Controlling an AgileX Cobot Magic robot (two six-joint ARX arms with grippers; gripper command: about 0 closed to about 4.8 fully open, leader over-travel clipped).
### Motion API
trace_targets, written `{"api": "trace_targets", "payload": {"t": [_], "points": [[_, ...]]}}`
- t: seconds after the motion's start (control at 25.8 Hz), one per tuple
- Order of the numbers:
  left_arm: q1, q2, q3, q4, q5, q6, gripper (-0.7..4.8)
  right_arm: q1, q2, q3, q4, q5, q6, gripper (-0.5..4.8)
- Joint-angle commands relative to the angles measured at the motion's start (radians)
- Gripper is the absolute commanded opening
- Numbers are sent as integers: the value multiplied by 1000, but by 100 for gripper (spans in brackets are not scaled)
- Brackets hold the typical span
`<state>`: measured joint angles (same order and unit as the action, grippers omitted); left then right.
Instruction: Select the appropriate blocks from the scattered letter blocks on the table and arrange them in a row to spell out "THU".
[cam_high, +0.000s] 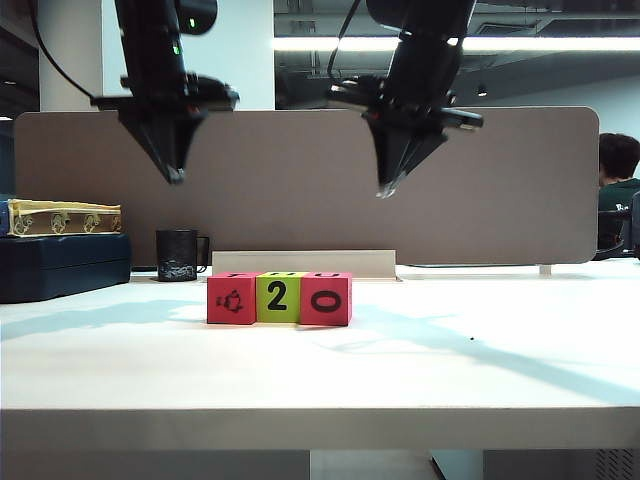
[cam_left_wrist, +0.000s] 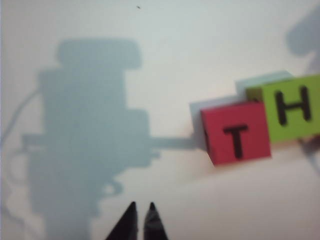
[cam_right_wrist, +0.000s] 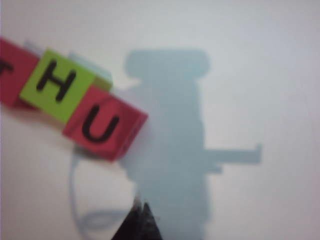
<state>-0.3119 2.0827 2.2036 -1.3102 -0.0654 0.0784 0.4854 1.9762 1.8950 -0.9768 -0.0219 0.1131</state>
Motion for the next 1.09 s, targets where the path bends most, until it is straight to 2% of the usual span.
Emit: {"api": "trace_targets", "payload": {"t": [0.04, 0.16, 0.31, 0.54, 0.85, 1.01, 1.09], "points": [[3, -36, -1, -103, 108, 3, 14, 19, -83, 9, -68, -7, -10, -9], [2, -64, -1, -123, 204, 19, -7, 42, -142, 9, -79, -6, -9, -9], [-11, -113, -2, -124, 257, 14, -6, 74, -203, 9, -121, -5, 4, -9], [-83, -288, -3, -125, 93, -28, -6, 109, -280, 8, -265, 77, 6, -9], [-94, -536, -28, -125, -67, -80, -6, 119, -500, -18, -275, 114, 12, -9], [-94, -654, -154, -110, -97, -102, -6, 119, -626, -102, -277, 148, 27, -9], [-94, -777, -357, -12, -122, -114, -6, 119, -731, -220, -260, 187, 45, -9]]}}
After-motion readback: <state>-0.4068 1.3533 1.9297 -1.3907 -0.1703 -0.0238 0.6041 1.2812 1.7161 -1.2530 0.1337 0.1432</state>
